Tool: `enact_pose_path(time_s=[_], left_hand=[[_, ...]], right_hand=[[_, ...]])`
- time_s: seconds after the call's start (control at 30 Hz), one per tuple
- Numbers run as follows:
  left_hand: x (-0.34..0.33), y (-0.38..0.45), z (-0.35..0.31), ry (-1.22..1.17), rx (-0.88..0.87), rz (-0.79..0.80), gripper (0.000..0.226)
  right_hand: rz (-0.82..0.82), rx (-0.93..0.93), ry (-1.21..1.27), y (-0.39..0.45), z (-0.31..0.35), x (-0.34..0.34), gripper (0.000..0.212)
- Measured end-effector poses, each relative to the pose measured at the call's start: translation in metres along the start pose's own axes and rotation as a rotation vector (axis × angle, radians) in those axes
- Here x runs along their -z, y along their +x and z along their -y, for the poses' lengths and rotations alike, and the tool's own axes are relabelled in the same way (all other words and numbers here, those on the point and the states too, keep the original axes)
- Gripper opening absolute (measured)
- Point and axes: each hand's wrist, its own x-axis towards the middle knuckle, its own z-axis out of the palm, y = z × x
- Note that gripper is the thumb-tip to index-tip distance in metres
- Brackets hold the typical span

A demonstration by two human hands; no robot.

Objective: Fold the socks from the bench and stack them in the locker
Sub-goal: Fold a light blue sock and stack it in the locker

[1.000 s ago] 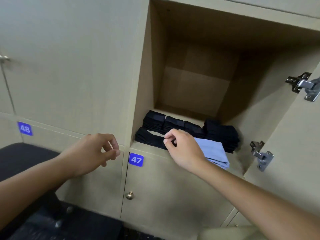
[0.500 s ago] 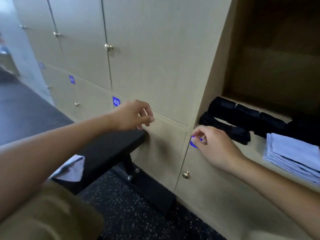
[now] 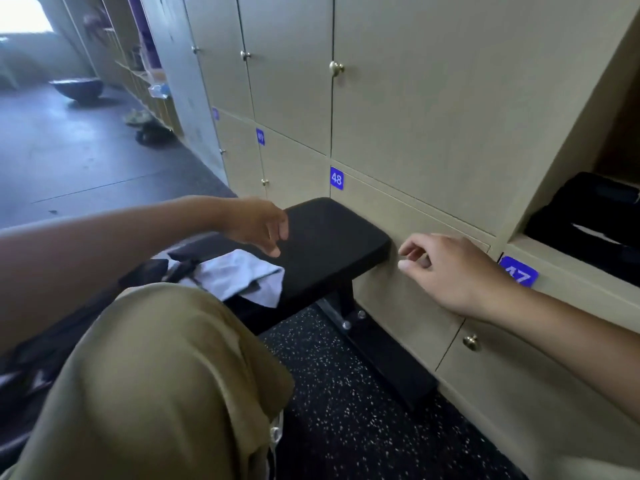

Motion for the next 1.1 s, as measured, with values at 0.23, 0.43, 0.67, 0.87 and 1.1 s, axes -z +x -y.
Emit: enact_pose_path(time_s=[0.23,0.43,0.67,0.87,1.1], left_hand=[[-0.034,-0.015,0.055,0.023,0.000,0.160,0.070],[-0.053,-0.008,0.060,0.150,-0.048,0.078,0.044],[-0.034,-0.011,0.068,0.075,-0.092,-0.130,0.038],[0.012,-0.019,0.053,-0.120,-0.127,-0.330,0.030],[0.023,-0.015,0.020,-0.342,-0.188,-0.430,0.046]], right_hand=[[0.061,0.034,0.004,0.012,0.019,-0.013,0.017],[0.084,0.025,-0.002,0.020,0.025,-0.020,0.019],[0.098,-0.001,0.015,0.023,0.025,-0.022,0.017],[0.078,-0.032,0.076,0.026,0.022,-0.019,0.014],[-0.005,-0.065,0.385,0.027,0.028,-0.009,0.021]])
